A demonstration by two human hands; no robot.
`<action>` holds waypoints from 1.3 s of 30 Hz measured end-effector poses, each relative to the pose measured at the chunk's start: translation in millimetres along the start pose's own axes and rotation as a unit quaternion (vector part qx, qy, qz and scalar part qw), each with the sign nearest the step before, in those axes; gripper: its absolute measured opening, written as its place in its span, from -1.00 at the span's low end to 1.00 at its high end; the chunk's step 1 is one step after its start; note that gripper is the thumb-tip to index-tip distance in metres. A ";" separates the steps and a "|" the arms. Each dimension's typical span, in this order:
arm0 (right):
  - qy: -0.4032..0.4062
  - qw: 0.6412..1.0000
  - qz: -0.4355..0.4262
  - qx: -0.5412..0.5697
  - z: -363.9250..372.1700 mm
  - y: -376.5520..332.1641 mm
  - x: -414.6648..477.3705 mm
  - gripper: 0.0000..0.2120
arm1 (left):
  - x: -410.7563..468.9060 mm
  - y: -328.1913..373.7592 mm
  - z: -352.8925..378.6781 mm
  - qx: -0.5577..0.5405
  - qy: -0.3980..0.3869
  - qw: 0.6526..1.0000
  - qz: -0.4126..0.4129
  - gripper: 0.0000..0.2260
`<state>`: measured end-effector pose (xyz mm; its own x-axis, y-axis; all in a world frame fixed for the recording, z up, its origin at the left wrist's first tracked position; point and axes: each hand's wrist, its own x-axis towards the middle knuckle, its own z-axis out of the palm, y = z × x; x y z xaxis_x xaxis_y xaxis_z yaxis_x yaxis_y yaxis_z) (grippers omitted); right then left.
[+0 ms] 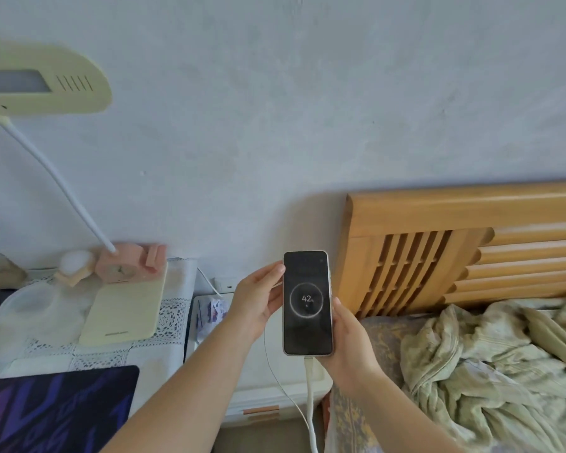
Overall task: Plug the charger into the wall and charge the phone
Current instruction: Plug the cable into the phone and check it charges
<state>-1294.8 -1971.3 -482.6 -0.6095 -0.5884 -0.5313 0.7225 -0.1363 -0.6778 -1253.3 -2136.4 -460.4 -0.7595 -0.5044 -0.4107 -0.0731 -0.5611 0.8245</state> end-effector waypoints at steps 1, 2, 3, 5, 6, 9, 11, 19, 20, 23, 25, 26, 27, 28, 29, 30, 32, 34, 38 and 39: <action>0.006 1.000 0.019 0.012 -7.0 5.3 4.2 -0.63 | 9.5 -7.4 -2.9 -0.004 0.007 1.000 -0.005 -0.83; 0.015 0.999 0.035 0.022 -15.1 11.9 8.4 -0.64 | 18.8 -14.7 -6.1 -0.008 0.013 1.000 -0.010 -0.83; 0.021 0.998 0.046 0.027 -24.1 18.5 12.5 -0.66 | 28.5 -22.7 -9.6 -0.012 0.019 1.000 -0.015 -0.84; 0.027 0.998 0.061 0.021 -43.2 33.4 20.4 -0.69 | 47.8 -41.1 -17.4 -0.017 0.033 0.999 -0.031 -0.86; 0.027 0.997 0.069 0.015 -52.2 41.0 23.7 -0.70 | 56.7 -51.3 -21.6 -0.018 0.040 0.998 -0.039 -0.85; 0.036 0.995 0.092 0.009 -76.7 64.9 35.7 -0.66 | 81.6 -86.8 -34.2 -0.013 0.061 0.996 -0.066 -0.84; 0.054 0.994 0.094 0.007 -90.5 79.8 46.7 -0.65 | 95.5 -111.0 -40.9 -0.012 0.075 0.993 -0.086 -0.88; 0.140 0.985 0.099 0.017 -130.3 121.4 103.4 -0.73 | 148.5 -190.8 -54.1 -0.010 0.134 0.981 -0.142 -0.88; 0.147 0.984 0.102 0.020 -134.1 125.8 110.9 -0.74 | 155.2 -198.7 -56.9 -0.013 0.139 0.979 -0.147 -0.88; 0.172 0.979 0.108 0.035 -143.8 139.8 132.1 -0.76 | 174.0 -220.0 -67.8 -0.014 0.155 0.975 -0.158 -0.84; 0.187 0.975 0.109 0.044 -148.4 147.9 145.4 -0.78 | 185.4 -232.0 -73.7 -0.012 0.170 0.972 -0.162 -0.82; 0.197 0.973 0.111 0.049 -150.3 151.4 151.4 -0.78 | 190.2 -237.2 -75.6 -0.011 0.178 0.970 -0.163 -0.82; 0.205 0.971 0.113 0.054 -151.8 154.5 156.9 -0.79 | 194.7 -241.6 -77.1 -0.010 0.186 0.969 -0.162 -0.82; 0.212 0.969 0.112 0.057 -153.4 157.2 161.3 -0.79 | 198.8 -245.1 -78.2 -0.008 0.192 0.968 -0.161 -0.84; 0.215 0.969 0.109 0.060 -154.6 159.3 165.0 -0.80 | 203.0 -248.3 -79.0 -0.004 0.195 0.968 -0.160 -0.86; 0.219 0.968 0.104 0.060 -155.4 160.6 167.8 -0.80 | 207.1 -250.8 -79.4 0.000 0.199 0.967 -0.159 -0.88; 0.232 0.967 0.092 0.059 -155.3 161.8 173.5 -0.81 | 214.7 -253.9 -78.6 0.006 0.207 0.966 -0.156 -0.90; 0.243 0.965 0.079 0.062 -154.0 161.1 178.9 -0.82 | 220.8 -254.7 -76.9 0.019 0.209 0.966 -0.154 -0.89; 0.251 0.963 0.063 0.070 -151.2 154.9 187.4 -0.83 | 230.4 -252.6 -70.7 0.048 0.233 0.960 -0.146 -0.82; 0.247 0.964 0.063 0.071 -150.1 153.5 188.2 -0.80 | 232.1 -250.5 -68.2 0.061 0.243 0.958 -0.142 -0.81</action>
<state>-1347.6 -1983.4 -763.0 -0.5688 -0.1607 -0.8066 0.8175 -0.2174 -0.5332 -1367.2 -2157.6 -788.8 -0.3093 -0.6048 -0.7338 -0.3300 -0.6555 0.6793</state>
